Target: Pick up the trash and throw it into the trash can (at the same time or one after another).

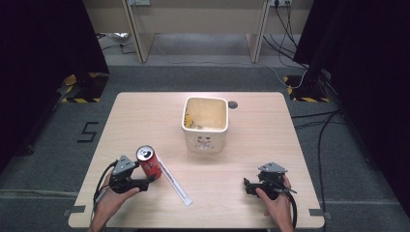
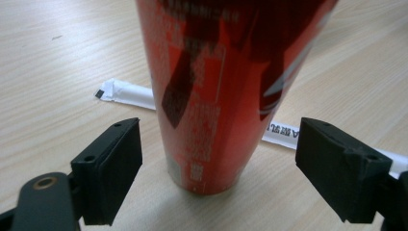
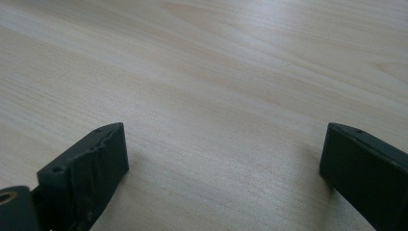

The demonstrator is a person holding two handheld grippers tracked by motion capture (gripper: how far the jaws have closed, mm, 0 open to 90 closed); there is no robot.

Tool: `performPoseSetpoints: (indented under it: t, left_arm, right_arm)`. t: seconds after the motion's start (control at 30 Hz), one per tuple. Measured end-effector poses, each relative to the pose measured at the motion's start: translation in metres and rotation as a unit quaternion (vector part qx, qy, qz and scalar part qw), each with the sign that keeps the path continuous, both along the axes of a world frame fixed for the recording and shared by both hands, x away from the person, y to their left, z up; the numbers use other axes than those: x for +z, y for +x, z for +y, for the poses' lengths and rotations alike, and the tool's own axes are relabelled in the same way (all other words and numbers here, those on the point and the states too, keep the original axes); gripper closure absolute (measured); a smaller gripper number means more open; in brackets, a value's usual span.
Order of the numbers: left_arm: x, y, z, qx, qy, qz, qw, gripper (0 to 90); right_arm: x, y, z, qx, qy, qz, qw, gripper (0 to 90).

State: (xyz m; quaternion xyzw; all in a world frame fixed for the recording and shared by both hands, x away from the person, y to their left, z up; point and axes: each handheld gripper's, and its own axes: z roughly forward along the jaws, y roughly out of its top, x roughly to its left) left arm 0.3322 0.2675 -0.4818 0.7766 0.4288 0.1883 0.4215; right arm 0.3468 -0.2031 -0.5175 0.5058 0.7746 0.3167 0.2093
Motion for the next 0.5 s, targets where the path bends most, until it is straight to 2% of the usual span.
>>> performPoseSetpoints:
  t: [0.5]
  left_arm:
    - [-0.002,0.013,-0.007,-0.002,0.002,-0.002,1.0000,17.9]
  right_arm:
    - [0.000,0.000,0.000,0.000,-0.001,0.000,1.0000,3.2]
